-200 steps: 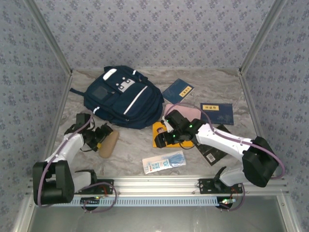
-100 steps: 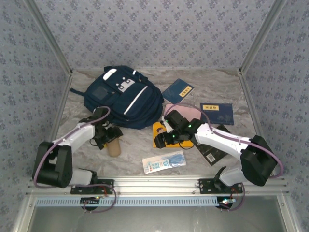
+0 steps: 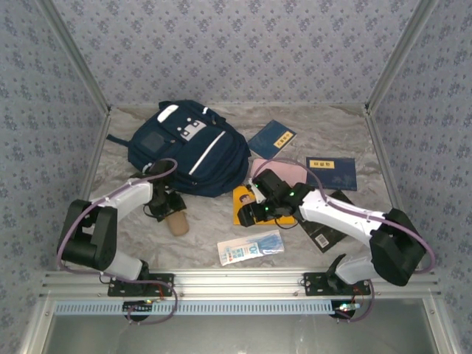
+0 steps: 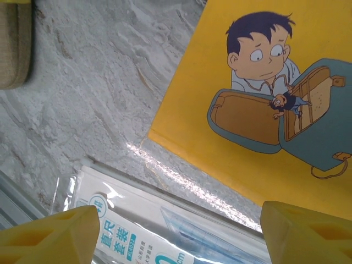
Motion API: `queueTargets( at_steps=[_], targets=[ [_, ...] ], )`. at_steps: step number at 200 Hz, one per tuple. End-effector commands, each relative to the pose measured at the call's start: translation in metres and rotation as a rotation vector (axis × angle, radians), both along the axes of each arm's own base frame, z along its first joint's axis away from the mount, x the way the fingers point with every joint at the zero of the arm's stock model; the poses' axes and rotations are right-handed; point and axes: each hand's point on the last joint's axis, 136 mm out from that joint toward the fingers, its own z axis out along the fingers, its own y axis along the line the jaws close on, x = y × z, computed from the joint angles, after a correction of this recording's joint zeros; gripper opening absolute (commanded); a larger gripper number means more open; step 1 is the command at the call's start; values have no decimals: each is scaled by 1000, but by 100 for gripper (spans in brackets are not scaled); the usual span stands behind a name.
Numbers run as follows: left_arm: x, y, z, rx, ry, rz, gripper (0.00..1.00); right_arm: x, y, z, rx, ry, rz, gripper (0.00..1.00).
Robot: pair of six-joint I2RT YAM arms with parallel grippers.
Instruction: Pack books, pencil case, and school supplies into a backpack
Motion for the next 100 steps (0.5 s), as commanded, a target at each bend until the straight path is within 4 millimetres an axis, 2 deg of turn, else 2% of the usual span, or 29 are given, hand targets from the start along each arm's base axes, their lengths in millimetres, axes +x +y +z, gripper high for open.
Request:
queueTargets(
  at_steps=[1, 34, 54, 77, 100],
  targets=[
    [10, -11, 33, -66, -81, 23, 46, 5, 1, 24, 73, -73, -34, 79],
    [19, -31, 83, -250, -199, 157, 48, 8, 15, 56, 310, -111, -106, 79],
    [24, -44, 112, -365, -268, 237, 50, 10, 31, 80, 488, -110, -132, 78],
    [29, -57, 143, -458, -338, 287, 50, 13, 49, 98, 627, -94, -135, 78],
    [32, -69, 166, -524, -374, 313, 50, 16, 71, 109, 717, -70, -104, 79]
  ],
)
